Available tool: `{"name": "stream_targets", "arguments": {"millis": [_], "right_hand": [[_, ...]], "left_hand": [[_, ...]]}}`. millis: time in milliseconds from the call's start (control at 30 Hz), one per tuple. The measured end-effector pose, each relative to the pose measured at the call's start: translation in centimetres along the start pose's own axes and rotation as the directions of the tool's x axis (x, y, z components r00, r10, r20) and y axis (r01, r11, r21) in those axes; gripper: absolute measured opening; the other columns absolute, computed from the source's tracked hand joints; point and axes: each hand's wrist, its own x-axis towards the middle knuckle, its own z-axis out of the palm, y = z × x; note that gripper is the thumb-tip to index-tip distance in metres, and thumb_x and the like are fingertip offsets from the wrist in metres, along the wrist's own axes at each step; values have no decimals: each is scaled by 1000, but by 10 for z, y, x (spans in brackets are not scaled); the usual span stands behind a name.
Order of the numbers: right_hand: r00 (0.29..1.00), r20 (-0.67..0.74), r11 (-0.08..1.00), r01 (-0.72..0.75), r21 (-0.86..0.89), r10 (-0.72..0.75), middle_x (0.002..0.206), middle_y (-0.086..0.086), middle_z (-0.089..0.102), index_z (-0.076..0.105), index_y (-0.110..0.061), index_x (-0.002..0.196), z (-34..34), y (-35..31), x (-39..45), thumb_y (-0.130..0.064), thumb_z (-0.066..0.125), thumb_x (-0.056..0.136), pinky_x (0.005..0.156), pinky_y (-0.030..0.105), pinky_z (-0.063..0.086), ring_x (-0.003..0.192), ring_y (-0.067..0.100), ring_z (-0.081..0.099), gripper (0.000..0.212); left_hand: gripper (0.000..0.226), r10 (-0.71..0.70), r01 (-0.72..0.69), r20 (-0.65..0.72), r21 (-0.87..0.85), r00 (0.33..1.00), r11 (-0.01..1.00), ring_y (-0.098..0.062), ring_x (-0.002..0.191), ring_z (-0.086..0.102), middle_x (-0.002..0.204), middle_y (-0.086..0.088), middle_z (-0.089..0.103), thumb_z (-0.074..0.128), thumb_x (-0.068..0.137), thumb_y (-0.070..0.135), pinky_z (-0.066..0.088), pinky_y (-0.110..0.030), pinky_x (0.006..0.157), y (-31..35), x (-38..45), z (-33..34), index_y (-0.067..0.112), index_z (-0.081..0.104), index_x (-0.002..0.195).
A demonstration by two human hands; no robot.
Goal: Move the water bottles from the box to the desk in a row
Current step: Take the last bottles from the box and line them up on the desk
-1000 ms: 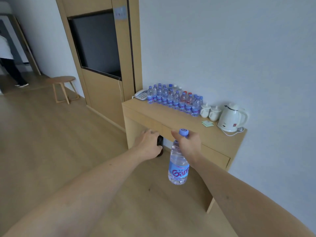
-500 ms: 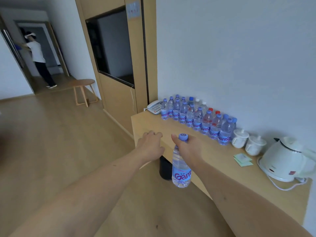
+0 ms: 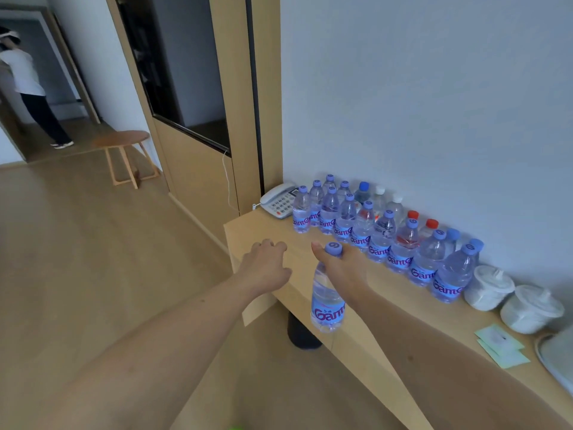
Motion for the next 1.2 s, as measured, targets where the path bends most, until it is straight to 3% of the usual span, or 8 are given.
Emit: {"name": "stream_targets", "arguments": {"millis": [133, 267, 367, 433, 667, 800, 900, 1200], "right_hand": [[998, -56, 999, -34, -13, 33, 74, 13, 71, 63, 3, 77, 39, 0, 58, -50, 71, 90, 65, 32, 44, 63, 17, 57, 55], [991, -89, 994, -106, -7, 105, 61, 4, 55, 54, 2, 70, 73, 0, 112, -51, 74, 86, 61, 32, 40, 57, 16, 49, 59], [980, -147, 988, -143, -51, 134, 49, -8, 35, 35, -20, 51, 91, 0, 150, -51, 76, 82, 54, 29, 30, 46, 10, 33, 60], [969, -185, 979, -181, -98, 161, 45, -11, 30, 32, -23, 46, 98, 3, 173, -52, 76, 79, 51, 28, 27, 43, 8, 27, 62], [931, -283, 895, -317, -313, 231, 50, -7, 43, 40, -20, 55, 105, 20, 249, -61, 72, 79, 50, 28, 32, 49, 15, 43, 58], [911, -273, 820, -401, -409, 309, 59, -1, 50, 46, -16, 57, 103, 29, 291, -63, 71, 80, 48, 29, 34, 55, 17, 50, 58], [897, -285, 813, -431, -392, 338, 63, 1, 51, 49, -12, 65, 106, 41, 315, -63, 75, 78, 50, 29, 36, 57, 18, 51, 58], [857, -363, 837, -474, -274, 367, 53, -3, 44, 43, -15, 58, 117, 59, 361, -38, 83, 74, 44, 26, 31, 48, 13, 43, 49]], "left_hand": [[61, 60, -59, 20, -29, 998, 998, -32, 136, 39, 148, -11, 42, 61, 93, 42, 45, -44, 100, -33, 80, -1, 22, 43, 148], [59, 128, -126, 61, -45, 990, 991, -33, 135, 40, 147, -11, 42, 62, 92, 41, 45, -43, 97, -66, 152, -10, 24, 45, 146], [59, 172, -167, 66, -80, 983, 983, -33, 131, 43, 142, -11, 46, 63, 90, 39, 47, -42, 97, -86, 201, -23, 26, 46, 145], [56, 185, -180, 56, -86, 981, 980, -32, 127, 46, 138, -11, 48, 62, 90, 38, 48, -43, 96, -93, 230, -29, 22, 49, 142], [42, 269, -264, 1, -188, 963, 946, -30, 121, 50, 131, -9, 54, 62, 90, 37, 39, -32, 81, -94, 309, -30, 19, 60, 128], [45, 297, -293, -11, -195, 955, 936, -32, 119, 53, 130, -13, 56, 66, 89, 36, 48, -38, 89, -85, 349, -29, 15, 61, 128], [49, 303, -299, 0, -167, 953, 939, -33, 124, 51, 131, -13, 55, 66, 89, 32, 48, -40, 95, -78, 373, -31, 16, 58, 134], [48, 334, -337, -45, -163, 941, 927, -34, 127, 48, 136, -14, 54, 63, 94, 29, 45, -43, 101, -59, 431, -35, 15, 52, 139]]}}
